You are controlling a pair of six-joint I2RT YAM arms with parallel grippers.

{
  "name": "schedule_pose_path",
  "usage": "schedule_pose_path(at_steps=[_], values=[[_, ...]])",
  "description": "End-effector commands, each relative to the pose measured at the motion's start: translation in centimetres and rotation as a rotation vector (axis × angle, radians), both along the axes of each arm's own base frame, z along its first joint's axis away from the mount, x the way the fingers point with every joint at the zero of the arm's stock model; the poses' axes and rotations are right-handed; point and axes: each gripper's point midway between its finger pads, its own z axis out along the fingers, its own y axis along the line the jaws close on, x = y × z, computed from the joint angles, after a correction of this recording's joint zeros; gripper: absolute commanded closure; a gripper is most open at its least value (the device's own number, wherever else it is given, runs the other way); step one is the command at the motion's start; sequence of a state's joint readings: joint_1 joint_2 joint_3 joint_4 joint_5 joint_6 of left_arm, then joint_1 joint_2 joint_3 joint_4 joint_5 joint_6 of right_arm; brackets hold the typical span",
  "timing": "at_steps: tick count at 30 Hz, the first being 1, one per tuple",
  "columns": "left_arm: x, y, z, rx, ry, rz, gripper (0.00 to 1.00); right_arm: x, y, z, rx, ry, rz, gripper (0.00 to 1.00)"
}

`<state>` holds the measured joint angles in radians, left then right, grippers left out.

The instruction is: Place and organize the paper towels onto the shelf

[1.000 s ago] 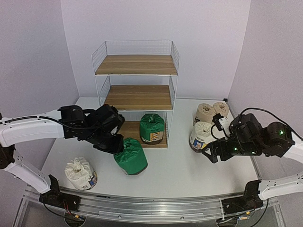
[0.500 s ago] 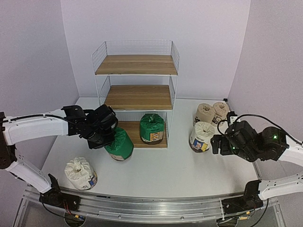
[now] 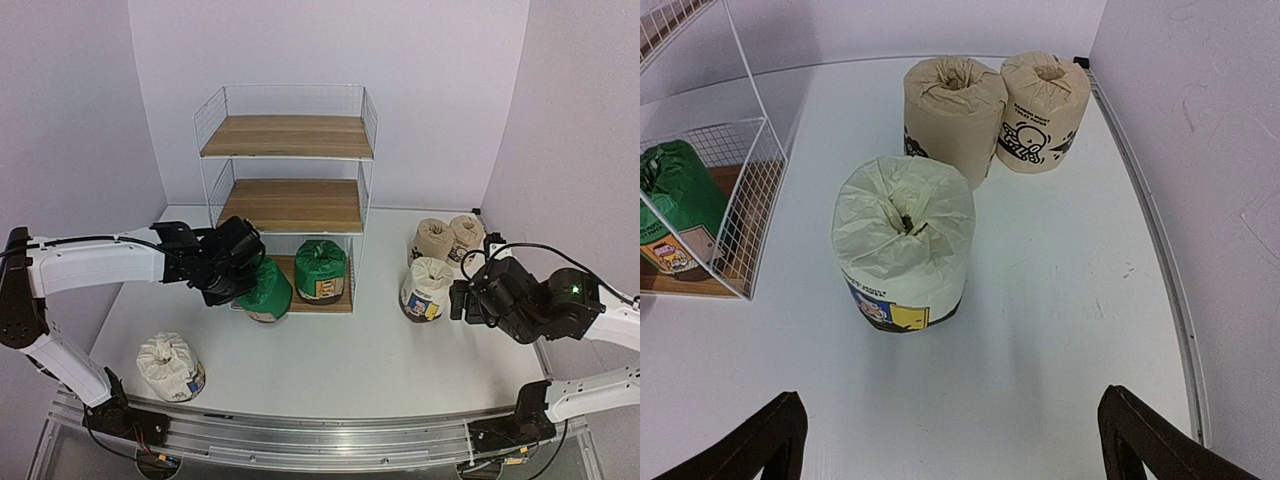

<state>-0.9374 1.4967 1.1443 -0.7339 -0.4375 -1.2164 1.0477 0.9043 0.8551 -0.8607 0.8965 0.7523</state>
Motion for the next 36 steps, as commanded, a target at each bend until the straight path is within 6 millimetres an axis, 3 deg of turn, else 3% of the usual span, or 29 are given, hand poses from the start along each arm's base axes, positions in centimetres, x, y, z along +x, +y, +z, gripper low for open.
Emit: schedule_pose_path(at_steps=[1,17,36], values=[[2.8,-1.2,2.8,-0.080,-0.136,0.083,1.00,0.2,-0.9,1.2,0.044,-0.062,-0.048,0.02],[3.1,0.1,1.5,-0.045,-0.200,0.215,1.00,0.0,-2.8,2.7,0.101,-0.146,-0.116,0.02],[3.1,-0.2,-0.2,-0.043,-0.297,0.289,1.00,-0.7,-4.2,2.7,0.191,-0.179,-0.152,0.02]])
